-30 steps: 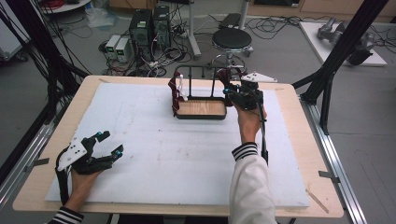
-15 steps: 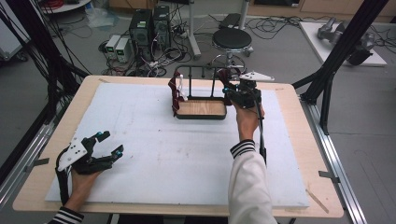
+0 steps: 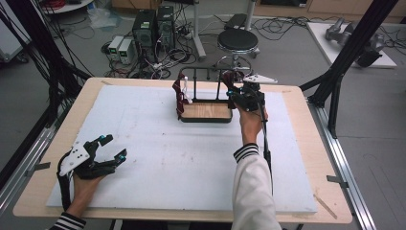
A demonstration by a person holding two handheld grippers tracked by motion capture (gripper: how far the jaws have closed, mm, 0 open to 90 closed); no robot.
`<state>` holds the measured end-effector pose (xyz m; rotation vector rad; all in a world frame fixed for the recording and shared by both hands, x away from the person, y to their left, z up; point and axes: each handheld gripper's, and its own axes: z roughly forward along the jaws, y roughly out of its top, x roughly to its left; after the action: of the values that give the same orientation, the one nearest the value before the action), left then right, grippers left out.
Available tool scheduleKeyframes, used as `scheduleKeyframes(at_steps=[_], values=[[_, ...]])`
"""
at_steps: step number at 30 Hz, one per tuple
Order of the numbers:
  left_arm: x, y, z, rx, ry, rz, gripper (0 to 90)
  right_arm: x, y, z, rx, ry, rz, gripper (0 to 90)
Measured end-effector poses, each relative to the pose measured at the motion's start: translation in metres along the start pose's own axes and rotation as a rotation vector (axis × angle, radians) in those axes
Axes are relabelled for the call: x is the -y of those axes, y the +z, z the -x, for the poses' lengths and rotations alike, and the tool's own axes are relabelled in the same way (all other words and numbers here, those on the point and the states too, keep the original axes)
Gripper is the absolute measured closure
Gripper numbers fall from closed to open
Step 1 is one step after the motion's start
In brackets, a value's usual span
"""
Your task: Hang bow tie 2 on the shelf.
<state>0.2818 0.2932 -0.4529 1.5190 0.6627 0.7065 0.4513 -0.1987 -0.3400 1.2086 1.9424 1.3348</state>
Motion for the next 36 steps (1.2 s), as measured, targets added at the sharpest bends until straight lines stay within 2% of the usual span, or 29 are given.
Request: scheduleKeyframes(at_steps=[20, 30, 36], values=[[0.000, 0.000, 0.000, 0.001, 0.001, 0.003, 23.2, 0.004, 0.010, 0.008, 0.024, 0.039, 0.034, 76.5], [0.000, 0.000, 0.000, 0.001, 0.004, 0.005, 23.2, 0.007, 0.015, 0.010, 0.050, 0.024, 0.026, 73.9], [0.000, 0.000, 0.001, 0.005, 0.009, 0.006, 23.1, 0.007, 0.014, 0.011, 0.059, 0.000, 0.019, 67.6]])
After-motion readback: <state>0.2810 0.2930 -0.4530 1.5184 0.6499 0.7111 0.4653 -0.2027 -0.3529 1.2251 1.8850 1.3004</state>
